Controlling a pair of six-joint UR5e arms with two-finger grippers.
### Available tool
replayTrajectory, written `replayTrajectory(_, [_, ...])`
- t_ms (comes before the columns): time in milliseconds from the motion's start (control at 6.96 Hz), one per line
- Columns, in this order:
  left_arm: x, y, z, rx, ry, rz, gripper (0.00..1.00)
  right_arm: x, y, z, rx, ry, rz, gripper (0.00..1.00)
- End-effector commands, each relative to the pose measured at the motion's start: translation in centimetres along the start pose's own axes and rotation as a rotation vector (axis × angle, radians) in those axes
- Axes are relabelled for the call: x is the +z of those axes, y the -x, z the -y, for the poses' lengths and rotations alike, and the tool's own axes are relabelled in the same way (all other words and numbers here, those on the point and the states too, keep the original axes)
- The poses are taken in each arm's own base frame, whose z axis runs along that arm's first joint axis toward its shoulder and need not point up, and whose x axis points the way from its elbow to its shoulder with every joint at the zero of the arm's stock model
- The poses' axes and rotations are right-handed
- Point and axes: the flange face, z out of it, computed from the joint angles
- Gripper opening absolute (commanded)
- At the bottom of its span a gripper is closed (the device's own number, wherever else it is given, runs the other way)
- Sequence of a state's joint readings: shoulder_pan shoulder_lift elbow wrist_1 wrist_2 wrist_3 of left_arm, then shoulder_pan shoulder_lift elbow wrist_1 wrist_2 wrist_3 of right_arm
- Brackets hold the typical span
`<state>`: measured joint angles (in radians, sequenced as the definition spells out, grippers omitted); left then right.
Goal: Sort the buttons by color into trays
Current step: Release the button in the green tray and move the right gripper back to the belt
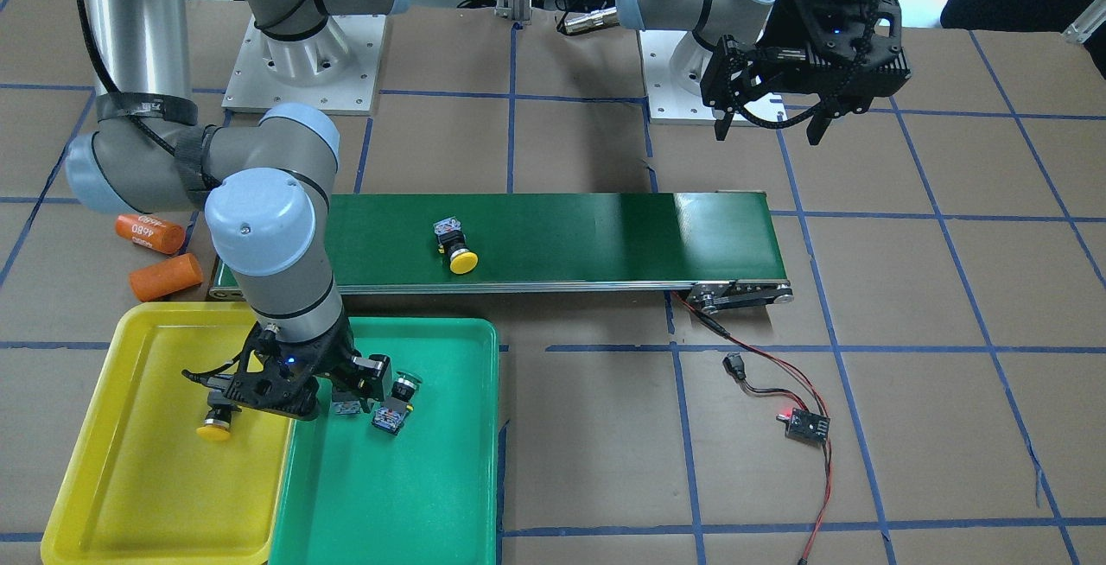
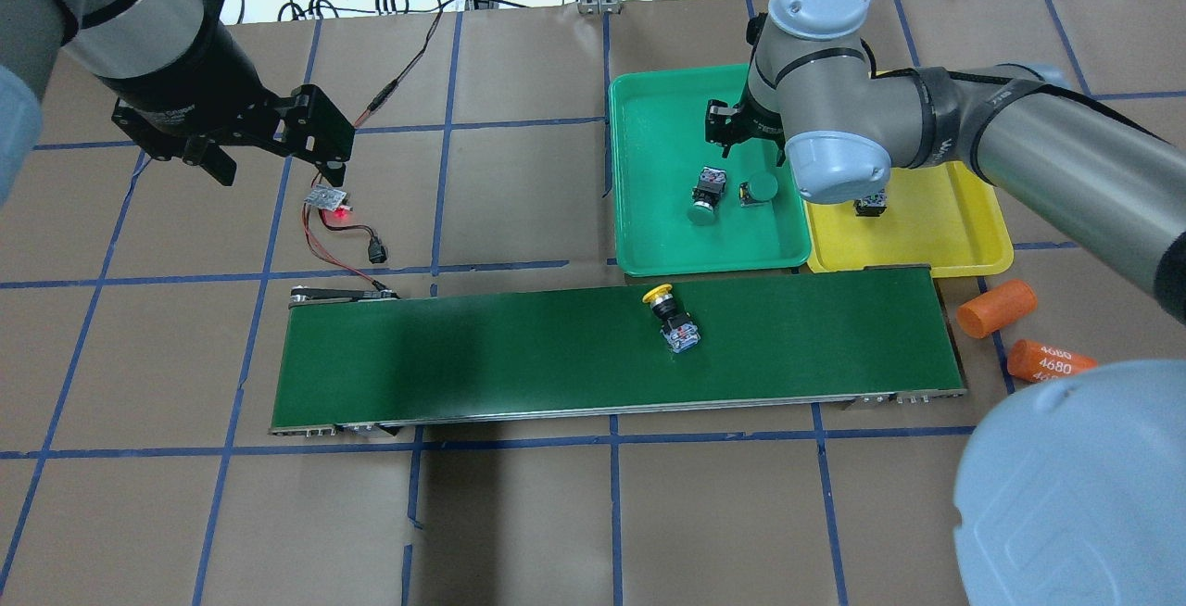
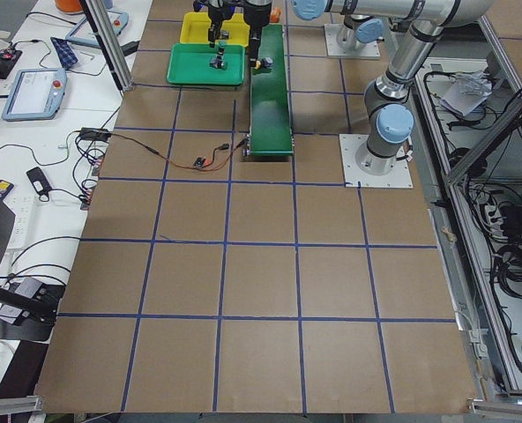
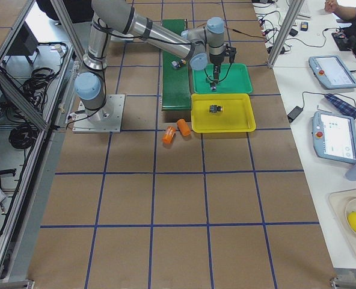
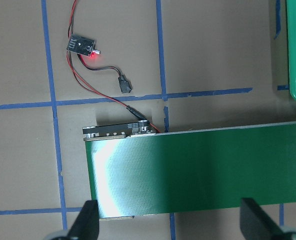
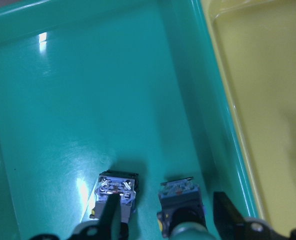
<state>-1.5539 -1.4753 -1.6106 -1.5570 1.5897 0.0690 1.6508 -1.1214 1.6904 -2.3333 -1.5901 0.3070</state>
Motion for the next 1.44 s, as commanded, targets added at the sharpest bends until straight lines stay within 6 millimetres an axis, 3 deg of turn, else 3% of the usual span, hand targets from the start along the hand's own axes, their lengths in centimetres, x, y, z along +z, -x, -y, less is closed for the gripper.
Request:
replayTrajectory(0, [-0.1, 0.0, -0.1, 0.0, -0.001, 0.001, 1.0, 0.2, -0.1, -0.5, -0.002, 0.014, -0.002, 1.0])
replayTrajectory(287, [0.0, 0.0, 0.2, 0.0, 0.0, -0.001, 1.0, -0.3, -0.7, -0.8, 0.004, 0.054, -0.016, 1.0])
replayTrajectory(431, [-0.1, 0.0, 0.1, 0.0, -0.001, 0.0, 1.0, -3.4, -1.1, -1.7, 0.003, 0.084, -0.025, 1.0])
replayTrajectory(575, [-0.1, 0.0, 0.1, 0.0, -0.001, 0.0, 1.0, -6.8, -1.2, -3.8, -0.01, 0.157, -0.045, 1.0])
replayTrajectory(1006, [-0.1, 0.0, 0.1, 0.0, -0.003, 0.0, 1.0, -12.0, -3.0, -10.0, -0.074, 0.217, -0.039, 1.0])
replayTrajectory(1294, [-0.1, 0.0, 0.2, 0.0, -0.001, -0.002, 1.0, -9.1, -3.0, -13.6, -0.119, 0.229, 0.02, 1.0])
